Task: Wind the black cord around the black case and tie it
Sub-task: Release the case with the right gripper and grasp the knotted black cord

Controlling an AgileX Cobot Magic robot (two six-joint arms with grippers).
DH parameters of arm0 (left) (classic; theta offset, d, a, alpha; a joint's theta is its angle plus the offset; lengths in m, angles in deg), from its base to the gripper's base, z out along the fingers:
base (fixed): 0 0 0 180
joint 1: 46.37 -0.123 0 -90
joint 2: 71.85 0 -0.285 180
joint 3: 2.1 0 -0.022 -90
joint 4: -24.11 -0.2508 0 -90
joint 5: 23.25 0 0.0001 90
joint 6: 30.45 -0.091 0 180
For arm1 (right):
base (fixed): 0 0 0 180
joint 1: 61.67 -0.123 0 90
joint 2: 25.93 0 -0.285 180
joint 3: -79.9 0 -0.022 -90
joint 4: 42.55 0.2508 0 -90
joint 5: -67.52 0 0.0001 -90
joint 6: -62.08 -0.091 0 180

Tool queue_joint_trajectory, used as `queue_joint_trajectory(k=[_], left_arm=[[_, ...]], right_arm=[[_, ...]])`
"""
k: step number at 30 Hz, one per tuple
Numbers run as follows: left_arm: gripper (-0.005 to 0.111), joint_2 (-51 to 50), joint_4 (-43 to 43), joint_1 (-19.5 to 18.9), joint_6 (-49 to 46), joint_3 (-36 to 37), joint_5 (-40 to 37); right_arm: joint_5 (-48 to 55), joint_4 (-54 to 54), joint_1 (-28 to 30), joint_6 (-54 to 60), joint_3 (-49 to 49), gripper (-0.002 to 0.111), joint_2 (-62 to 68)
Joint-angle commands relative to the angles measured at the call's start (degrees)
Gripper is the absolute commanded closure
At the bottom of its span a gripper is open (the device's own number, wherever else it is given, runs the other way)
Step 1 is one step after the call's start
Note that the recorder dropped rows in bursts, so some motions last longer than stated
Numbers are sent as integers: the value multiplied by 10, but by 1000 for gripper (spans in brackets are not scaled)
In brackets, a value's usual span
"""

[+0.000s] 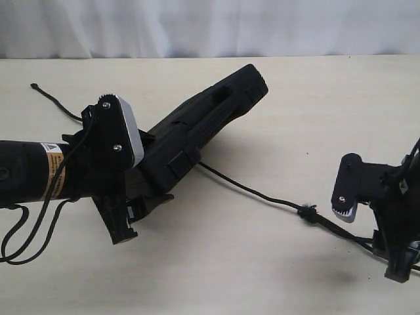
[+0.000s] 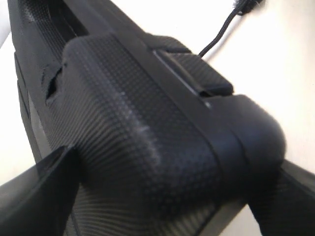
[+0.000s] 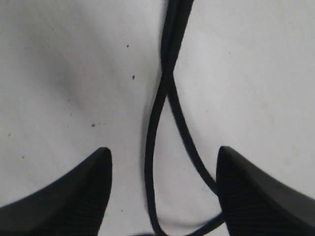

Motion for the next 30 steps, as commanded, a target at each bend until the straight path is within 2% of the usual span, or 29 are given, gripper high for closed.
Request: queue_joint_trajectory(k=[1, 7, 9, 12, 13, 15, 17, 18, 20, 25, 30], left_arm=[[107, 2, 5, -2, 10, -4, 12], [107, 2, 5, -2, 10, -4, 12], [107, 2, 5, -2, 10, -4, 12], [107, 2, 5, -2, 10, -4, 12], [107, 2, 5, -2, 10, -4, 12], [107, 2, 5, -2, 10, -4, 12], [107, 2, 5, -2, 10, -4, 12], [107, 2, 5, -2, 10, -4, 12], [107, 2, 5, -2, 10, -4, 12], [107, 2, 7, -2, 10, -4, 12], [107, 2, 7, -2, 10, -4, 12]], right_arm=[[-78, -7, 3, -47, -12, 50, 12], [-92, -7, 3, -78, -10, 50, 103], [-92, -12, 3, -87, 2, 54, 132], [-92, -11, 3, -128, 32, 77, 174], [-86, -11, 3, -163, 49, 89, 182], [-66, -6, 3, -205, 72, 102, 183], [-24, 9, 3, -248, 108, 104, 183], [24, 45, 3, -255, 137, 104, 183], [51, 131, 3, -255, 166, 104, 183], [12, 295, 3, -255, 178, 104, 183], [-26, 401, 3, -269, 178, 104, 183]])
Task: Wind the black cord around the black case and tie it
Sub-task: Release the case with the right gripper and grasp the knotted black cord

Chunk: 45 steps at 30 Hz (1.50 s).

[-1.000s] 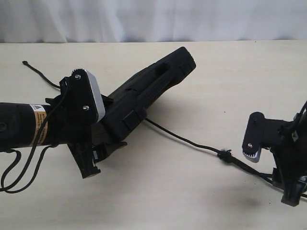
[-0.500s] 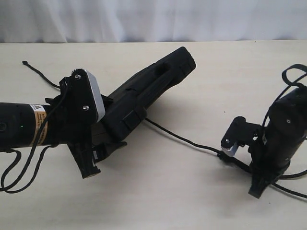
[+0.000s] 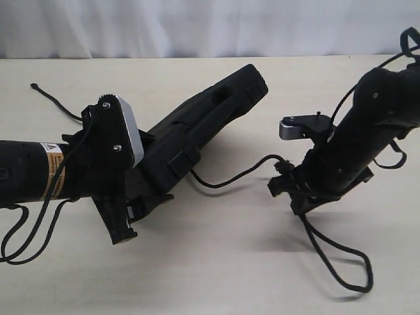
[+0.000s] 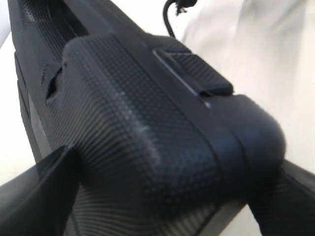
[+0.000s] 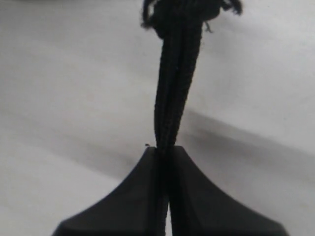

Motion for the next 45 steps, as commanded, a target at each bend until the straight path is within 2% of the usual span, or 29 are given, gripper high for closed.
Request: queue_joint_trajectory(k=[1, 3, 5, 11, 14, 18, 22, 25, 31, 37, 39, 45], left_arm=[[107, 2, 9, -2, 10, -4, 12], [107, 2, 9, -2, 10, -4, 12], [107, 2, 9, -2, 10, -4, 12], [107, 2, 9, -2, 10, -4, 12], [107, 2, 9, -2, 10, -4, 12], [107, 2, 9, -2, 10, -4, 12], [107, 2, 9, -2, 10, -4, 12], [107, 2, 9, -2, 10, -4, 12], [107, 2, 9, -2, 10, -4, 12], [107, 2, 7, -2, 10, -4, 10], [107, 2, 7, -2, 10, -4, 8], [107, 2, 7, -2, 10, -4, 1]], right_arm=[[-34, 81, 3, -26, 4, 104, 0], [-48, 81, 2, -33, 4, 103, 0], [-68, 70, 2, -52, 4, 97, 3], [-169, -33, 3, -212, 4, 63, 16], [-185, -71, 3, -241, 5, 53, 18], [-141, -162, 4, -227, 23, 52, 12], [-36, -268, 4, -184, 66, 52, -3], [33, -300, 2, -78, 95, 52, -18], [96, -285, -25, 396, 98, 52, -33], [43, -271, -60, 737, 62, 52, -18], [8, -275, -63, 804, 54, 52, -10], [-51, -334, -63, 871, 31, 52, 13]])
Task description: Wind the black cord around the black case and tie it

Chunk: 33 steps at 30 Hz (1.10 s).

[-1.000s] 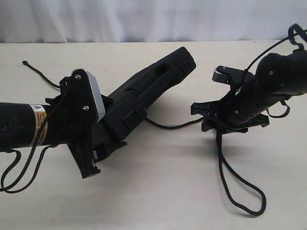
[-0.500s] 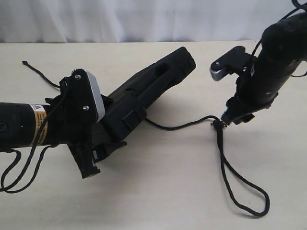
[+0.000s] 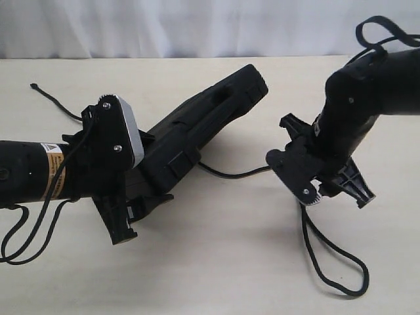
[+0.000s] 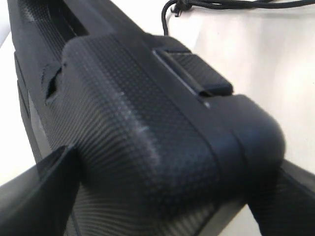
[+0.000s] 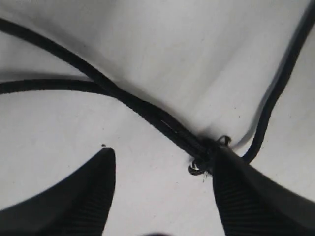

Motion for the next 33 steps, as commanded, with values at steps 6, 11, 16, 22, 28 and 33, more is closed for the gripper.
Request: queue_joint_trajectory(k=[6, 11, 16, 22, 28, 33], left_arm=[[107, 2, 7, -1, 10, -4, 4], [107, 2, 7, -1, 10, -4, 5], [107, 2, 7, -1, 10, -4, 5], [107, 2, 7, -1, 10, -4, 5], [107, 2, 7, -1, 10, -4, 5], [107, 2, 9, -1, 10, -4, 5]], right_arm=[[-123, -127, 0, 91, -54, 52, 34], [-159, -127, -2, 91, -72, 52, 50], [-167, -127, -2, 91, -86, 56, 55], [-167, -116, -2, 78, -89, 92, 55], [-169, -6, -2, 60, -89, 104, 54], [-185, 124, -2, 16, -89, 104, 53]])
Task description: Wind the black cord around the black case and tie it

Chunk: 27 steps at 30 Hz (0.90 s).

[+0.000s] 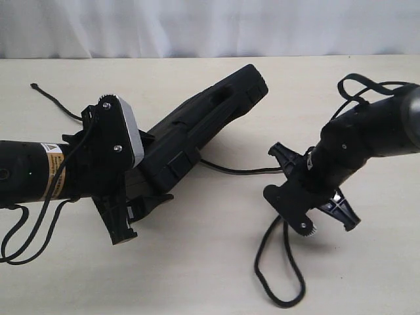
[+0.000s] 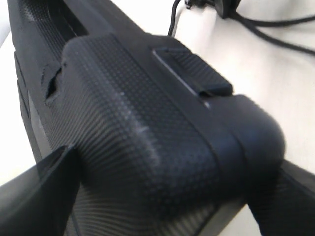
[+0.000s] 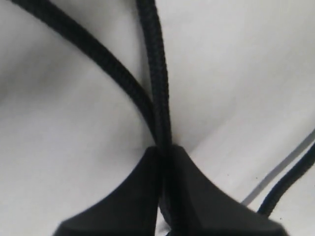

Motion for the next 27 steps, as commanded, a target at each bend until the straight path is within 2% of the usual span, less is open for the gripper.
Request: queue_joint_trajectory(k=[1, 7, 13, 18, 23, 27], left_arm=[[107, 2, 15, -1, 10, -4, 5], [107, 2, 27, -1, 15, -4, 1], [107, 2, 39, -1, 16, -4, -11], [107, 2, 40, -1, 16, -4, -16], [107, 2, 40, -1, 16, -4, -16], [107, 2, 40, -1, 16, -4, -16]], right_arm=[[5, 139, -2, -48, -3, 104, 1], [86, 273, -2, -98, -3, 104, 1], [137, 325, 9, -126, -3, 104, -10], [149, 380, 55, -141, -3, 104, -40], [149, 478, 110, -210, -3, 104, -66], [157, 499, 128, -277, -3, 104, -81]])
